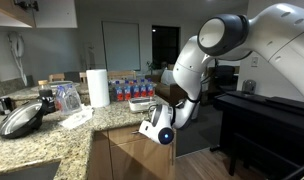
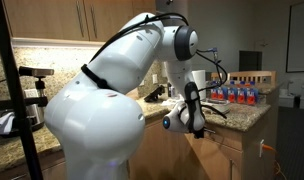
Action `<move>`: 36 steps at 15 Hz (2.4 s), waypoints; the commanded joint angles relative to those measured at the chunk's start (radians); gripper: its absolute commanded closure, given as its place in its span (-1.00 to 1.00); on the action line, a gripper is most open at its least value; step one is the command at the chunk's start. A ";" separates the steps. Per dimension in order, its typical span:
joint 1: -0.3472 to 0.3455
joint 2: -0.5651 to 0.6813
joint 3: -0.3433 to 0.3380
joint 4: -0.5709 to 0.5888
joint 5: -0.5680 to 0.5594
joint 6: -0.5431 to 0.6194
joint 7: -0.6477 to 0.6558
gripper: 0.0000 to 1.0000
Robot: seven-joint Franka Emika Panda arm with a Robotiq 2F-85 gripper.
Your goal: Open the drawer
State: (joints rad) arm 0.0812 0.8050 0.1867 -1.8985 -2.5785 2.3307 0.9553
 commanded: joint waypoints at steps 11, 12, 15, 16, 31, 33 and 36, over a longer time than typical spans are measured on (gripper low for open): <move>0.027 0.075 0.067 -0.036 0.060 -0.161 -0.024 0.78; 0.029 0.078 0.070 -0.038 0.063 -0.170 -0.021 0.78; 0.035 0.084 0.074 -0.043 0.071 -0.191 -0.018 0.78; 0.038 0.086 0.076 -0.047 0.073 -0.199 -0.015 0.78; 0.048 0.099 0.092 -0.083 0.066 -0.260 0.021 0.79; 0.047 0.101 0.091 -0.085 0.062 -0.266 0.025 0.79; 0.046 0.103 0.090 -0.087 0.056 -0.268 0.030 0.79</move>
State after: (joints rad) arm 0.0946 0.8729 0.2444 -1.9151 -2.5141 2.0422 0.9668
